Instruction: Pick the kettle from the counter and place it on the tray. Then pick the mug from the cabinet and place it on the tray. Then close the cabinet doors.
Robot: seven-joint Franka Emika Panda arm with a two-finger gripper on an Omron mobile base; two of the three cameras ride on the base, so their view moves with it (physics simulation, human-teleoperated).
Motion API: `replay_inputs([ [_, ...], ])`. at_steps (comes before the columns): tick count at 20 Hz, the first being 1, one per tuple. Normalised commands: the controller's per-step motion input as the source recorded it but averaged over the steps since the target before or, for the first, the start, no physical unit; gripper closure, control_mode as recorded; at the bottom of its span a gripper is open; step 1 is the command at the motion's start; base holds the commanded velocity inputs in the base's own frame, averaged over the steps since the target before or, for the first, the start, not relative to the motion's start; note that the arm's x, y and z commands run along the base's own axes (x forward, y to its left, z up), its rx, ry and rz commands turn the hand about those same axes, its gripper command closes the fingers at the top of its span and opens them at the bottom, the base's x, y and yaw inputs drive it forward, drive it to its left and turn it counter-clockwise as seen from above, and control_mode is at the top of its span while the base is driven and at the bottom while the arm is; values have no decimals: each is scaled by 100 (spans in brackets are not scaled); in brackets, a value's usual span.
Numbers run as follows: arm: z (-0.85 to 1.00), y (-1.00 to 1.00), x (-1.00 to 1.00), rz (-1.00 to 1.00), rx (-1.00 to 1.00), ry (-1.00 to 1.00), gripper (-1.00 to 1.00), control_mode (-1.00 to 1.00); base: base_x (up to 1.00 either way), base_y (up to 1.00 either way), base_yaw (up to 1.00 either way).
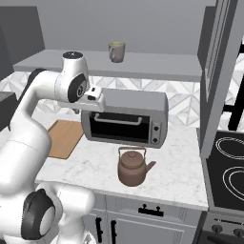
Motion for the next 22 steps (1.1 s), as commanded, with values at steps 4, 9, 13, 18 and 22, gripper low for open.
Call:
replay_inputs([
  [4, 0, 0, -15, 0, 0, -13, -100, -100, 0, 0, 0],
  [9, 3, -5, -37, -9, 0, -50, -100, -100, 0, 0, 0],
  [13, 40, -9, -38, -11, 0, -70, -100, -100, 0, 0, 0],
  [18, 61, -3, -6, -16, 0, -62, -100, -100, 0, 0, 0],
  [22, 57, 0, 2, -14, 0, -32, -100, -100, 0, 0, 0],
])
